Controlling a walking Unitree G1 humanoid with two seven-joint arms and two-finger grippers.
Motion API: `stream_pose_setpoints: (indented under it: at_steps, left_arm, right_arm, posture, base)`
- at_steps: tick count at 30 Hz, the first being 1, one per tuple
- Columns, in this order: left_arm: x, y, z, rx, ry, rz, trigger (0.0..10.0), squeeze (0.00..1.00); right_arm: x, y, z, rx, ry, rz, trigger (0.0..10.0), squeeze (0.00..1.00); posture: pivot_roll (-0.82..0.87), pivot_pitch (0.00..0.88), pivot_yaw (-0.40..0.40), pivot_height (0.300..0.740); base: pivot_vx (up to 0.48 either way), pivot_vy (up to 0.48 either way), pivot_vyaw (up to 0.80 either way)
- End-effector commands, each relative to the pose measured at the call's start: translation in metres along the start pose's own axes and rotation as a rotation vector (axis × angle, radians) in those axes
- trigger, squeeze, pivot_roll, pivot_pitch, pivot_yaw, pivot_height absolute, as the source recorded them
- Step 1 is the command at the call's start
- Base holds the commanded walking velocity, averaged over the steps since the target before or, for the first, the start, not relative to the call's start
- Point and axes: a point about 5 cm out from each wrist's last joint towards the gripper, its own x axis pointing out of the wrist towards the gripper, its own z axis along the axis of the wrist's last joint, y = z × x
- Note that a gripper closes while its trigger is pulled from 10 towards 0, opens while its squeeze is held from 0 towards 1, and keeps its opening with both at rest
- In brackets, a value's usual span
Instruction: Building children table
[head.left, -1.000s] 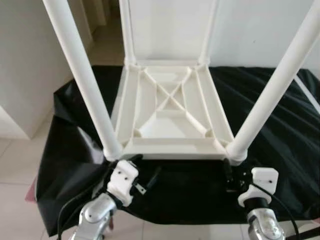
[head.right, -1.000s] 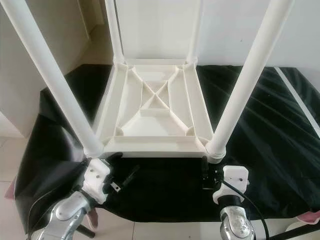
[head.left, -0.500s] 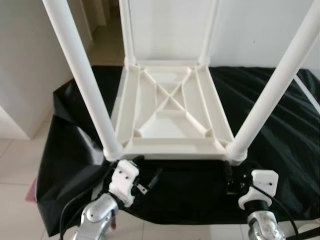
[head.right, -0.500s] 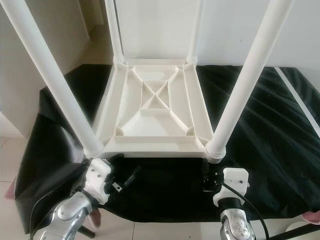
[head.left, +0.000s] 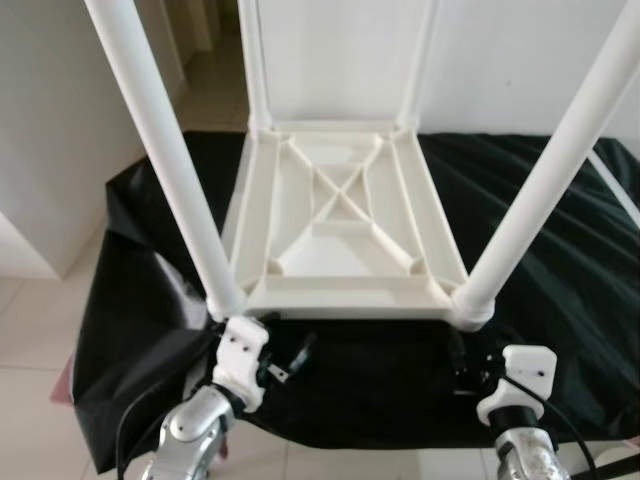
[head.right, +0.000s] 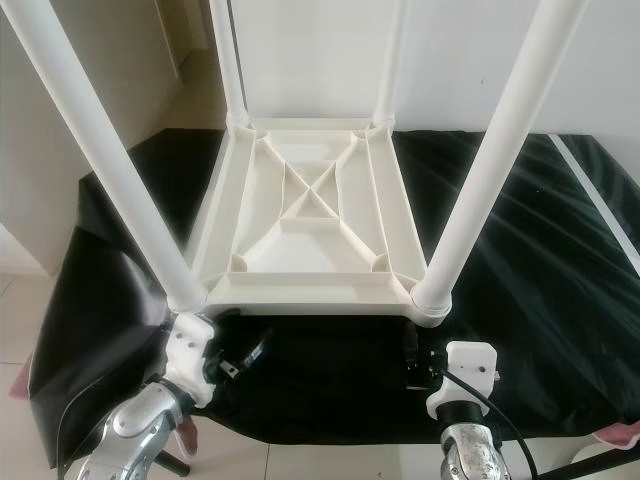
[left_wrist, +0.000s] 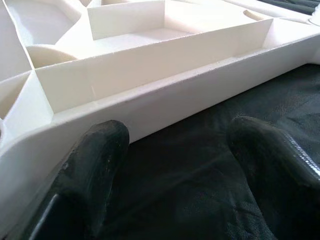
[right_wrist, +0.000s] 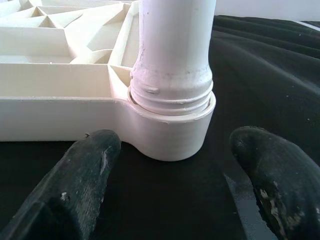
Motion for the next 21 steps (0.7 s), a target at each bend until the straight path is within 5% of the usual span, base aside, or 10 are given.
stream_pose_setpoints:
  at_steps: [1,21]
  left_arm:
    - [-0.0007,-0.0004,-0.0012,-0.008,0.014,-0.022,10.0,0.00]
    - [-0.0001,-0.0015,0.0004,-0.013,0.018,-0.028,10.0,0.00]
  right_arm:
    - [-0.0006,0.0001,0.0005,0.001,-0.008,-0.004,10.0,0.00]
    - [0.0003,0.0013,-0.0009,0.004,-0.006,0.004,10.0,0.00]
  posture:
    - [-0.03,0.026,0.012,0.740]
    - [-0.03,0.020,0.011,0.740]
  base:
    - [0.000,0.000,0.00]
    - [0.000,0.000,0.00]
